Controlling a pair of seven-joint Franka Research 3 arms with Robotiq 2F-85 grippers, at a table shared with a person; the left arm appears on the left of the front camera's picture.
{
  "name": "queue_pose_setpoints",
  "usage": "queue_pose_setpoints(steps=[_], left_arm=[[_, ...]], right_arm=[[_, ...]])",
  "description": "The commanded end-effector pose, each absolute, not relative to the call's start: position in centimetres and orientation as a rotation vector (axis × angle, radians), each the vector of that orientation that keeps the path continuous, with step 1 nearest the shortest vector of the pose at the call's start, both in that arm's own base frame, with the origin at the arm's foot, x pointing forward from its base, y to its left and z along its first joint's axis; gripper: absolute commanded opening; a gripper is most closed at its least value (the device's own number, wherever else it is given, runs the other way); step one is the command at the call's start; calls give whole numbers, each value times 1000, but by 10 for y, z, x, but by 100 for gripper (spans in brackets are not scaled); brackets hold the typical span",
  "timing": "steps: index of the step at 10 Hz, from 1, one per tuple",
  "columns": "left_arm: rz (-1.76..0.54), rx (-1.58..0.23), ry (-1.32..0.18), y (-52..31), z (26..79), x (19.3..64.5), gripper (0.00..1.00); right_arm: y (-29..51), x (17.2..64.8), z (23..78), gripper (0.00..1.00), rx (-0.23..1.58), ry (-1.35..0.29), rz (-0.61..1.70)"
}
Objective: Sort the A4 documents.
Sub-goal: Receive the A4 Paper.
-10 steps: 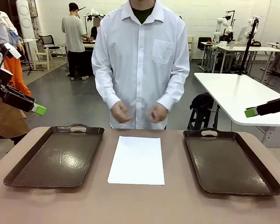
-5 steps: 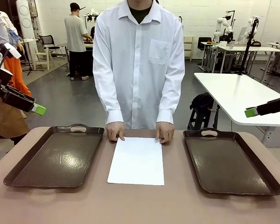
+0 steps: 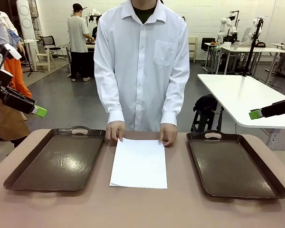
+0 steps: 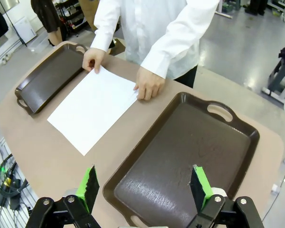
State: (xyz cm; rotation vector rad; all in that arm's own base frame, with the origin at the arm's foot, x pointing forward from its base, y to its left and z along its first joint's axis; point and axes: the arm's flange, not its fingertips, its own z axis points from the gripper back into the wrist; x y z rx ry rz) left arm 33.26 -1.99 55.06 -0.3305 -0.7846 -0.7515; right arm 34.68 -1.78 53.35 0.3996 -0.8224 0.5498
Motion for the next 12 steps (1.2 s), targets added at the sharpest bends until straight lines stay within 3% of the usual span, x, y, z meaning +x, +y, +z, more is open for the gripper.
queue_pose_setpoints(steps=[1,12], left_arm=[[-752,-331,-791,-19,551,333,100],[-752,-331,-791,-19,551,333,100]], right_arm=[[-17,348,532,100,413,-823,552],[-17,348,532,100,413,-823,552]])
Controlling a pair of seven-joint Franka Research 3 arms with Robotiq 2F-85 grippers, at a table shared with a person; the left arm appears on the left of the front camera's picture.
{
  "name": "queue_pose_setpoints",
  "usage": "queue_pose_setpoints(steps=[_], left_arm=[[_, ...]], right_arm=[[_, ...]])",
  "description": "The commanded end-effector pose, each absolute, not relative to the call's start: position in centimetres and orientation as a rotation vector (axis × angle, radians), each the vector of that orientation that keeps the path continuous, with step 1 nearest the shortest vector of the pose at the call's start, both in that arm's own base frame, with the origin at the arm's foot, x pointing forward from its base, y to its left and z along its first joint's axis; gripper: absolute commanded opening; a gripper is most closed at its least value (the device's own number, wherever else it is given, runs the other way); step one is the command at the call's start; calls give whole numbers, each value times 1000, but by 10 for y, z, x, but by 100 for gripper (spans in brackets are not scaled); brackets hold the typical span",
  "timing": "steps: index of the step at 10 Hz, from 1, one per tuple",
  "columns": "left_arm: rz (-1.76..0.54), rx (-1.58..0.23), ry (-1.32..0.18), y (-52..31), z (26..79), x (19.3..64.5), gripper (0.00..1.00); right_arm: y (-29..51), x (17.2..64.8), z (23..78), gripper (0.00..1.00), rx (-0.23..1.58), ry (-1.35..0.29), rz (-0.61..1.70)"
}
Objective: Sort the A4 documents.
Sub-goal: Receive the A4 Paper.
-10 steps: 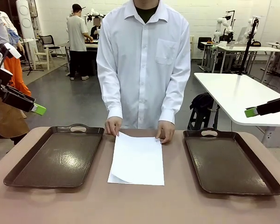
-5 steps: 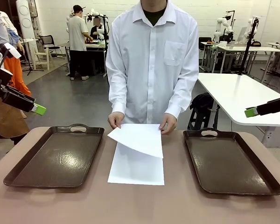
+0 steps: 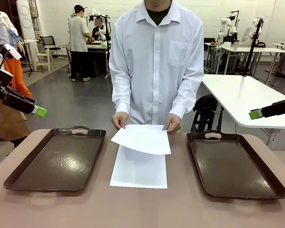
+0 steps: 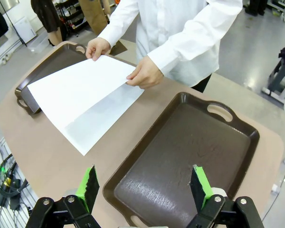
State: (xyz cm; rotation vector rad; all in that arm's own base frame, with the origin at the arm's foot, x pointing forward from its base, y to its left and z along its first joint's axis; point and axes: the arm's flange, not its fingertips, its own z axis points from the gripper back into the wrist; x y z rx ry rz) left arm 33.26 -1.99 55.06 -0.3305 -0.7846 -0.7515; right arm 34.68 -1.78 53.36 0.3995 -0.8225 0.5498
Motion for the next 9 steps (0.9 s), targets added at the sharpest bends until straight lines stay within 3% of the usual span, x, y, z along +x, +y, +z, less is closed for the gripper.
queue_pose_setpoints(steps=[1,9], left_arm=[[-752,-331,-791,-19,551,333,100],[-752,-331,-791,-19,551,333,100]], right_arm=[[-17,348,532,100,413,-823,552],[-17,348,532,100,413,-823,552]])
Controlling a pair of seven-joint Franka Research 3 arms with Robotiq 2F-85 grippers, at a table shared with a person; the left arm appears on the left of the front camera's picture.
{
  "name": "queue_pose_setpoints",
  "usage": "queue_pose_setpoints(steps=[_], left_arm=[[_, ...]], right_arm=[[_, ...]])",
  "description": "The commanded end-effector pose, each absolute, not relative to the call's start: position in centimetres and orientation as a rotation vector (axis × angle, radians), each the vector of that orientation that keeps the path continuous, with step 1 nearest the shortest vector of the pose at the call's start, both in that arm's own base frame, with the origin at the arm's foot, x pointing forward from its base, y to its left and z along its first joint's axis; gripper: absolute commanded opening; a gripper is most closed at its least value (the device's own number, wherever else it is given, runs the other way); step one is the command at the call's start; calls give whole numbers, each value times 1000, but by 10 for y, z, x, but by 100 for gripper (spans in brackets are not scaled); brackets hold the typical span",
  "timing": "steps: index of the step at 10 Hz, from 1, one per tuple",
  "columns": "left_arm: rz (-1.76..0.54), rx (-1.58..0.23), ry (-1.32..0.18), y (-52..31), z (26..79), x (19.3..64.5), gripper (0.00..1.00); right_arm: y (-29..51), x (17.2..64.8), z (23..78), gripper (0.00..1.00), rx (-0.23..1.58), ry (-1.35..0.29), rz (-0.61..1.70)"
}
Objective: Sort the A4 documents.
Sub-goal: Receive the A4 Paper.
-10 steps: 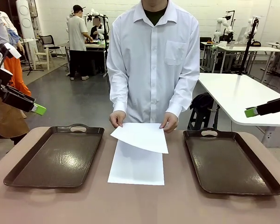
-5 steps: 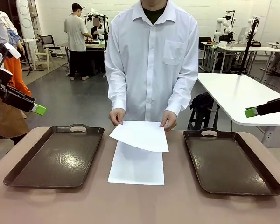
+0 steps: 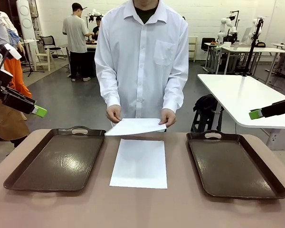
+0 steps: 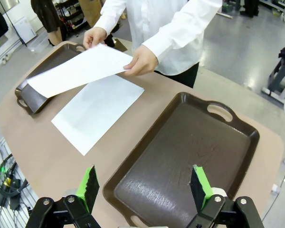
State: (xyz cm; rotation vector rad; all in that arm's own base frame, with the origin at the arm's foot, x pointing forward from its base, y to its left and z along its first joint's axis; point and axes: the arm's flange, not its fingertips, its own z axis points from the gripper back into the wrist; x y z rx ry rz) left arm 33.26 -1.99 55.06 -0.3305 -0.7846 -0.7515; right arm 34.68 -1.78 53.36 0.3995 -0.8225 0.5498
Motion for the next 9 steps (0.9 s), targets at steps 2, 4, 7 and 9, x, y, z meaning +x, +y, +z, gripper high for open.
queue_pose_setpoints(steps=[2,4,7,9], left_arm=[[-752,-331,-791,-19,551,333,100],[-752,-331,-791,-19,551,333,100],[-752,-331,-791,-19,551,333,100],[-752,-331,-791,-19,551,333,100]], right_arm=[[-17,348,532,100,413,-823,552],[-17,348,532,100,413,-823,552],[-17,348,532,100,413,-823,552],[-17,348,532,100,413,-823,552]])
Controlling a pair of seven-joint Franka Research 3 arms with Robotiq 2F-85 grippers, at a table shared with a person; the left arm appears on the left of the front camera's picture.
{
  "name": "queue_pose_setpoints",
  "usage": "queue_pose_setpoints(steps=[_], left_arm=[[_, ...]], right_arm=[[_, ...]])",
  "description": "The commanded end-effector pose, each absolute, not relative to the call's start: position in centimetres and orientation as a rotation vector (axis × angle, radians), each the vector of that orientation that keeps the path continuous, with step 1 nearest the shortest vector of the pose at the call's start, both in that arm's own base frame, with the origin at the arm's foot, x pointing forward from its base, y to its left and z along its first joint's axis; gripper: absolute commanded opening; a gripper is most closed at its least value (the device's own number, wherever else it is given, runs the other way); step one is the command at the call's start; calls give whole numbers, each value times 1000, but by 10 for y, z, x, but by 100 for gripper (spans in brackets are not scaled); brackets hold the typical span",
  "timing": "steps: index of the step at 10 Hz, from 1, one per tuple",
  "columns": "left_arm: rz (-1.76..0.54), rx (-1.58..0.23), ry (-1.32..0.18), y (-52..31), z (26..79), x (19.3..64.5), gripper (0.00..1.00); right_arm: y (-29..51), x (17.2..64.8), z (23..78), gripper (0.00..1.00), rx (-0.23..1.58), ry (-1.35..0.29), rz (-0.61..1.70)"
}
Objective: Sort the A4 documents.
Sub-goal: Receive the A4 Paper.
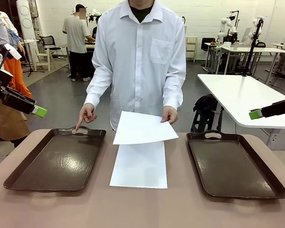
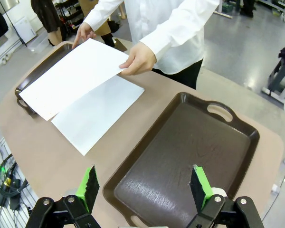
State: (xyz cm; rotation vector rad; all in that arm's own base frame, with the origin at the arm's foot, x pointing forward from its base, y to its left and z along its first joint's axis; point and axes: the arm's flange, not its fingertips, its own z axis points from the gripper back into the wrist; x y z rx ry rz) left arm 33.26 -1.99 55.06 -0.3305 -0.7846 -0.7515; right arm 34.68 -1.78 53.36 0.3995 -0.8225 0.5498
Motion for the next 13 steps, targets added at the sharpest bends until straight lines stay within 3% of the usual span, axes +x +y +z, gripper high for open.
queue_pose_setpoints(steps=[1,3,5,13], left_arm=[[-752,-331,-791,-19,551,333,100],[-752,-330,-785,-20,551,333,100],[-699,-501,-708,-38,525,363,100],[-427,-865,-475,-89,460,501,100]], right_arm=[[-17,348,532,100,413,-823,552],[-17,348,532,100,413,-823,552],[-17,348,532,100,413,-823,552],[-17,348,532,100,413,-823,552]])
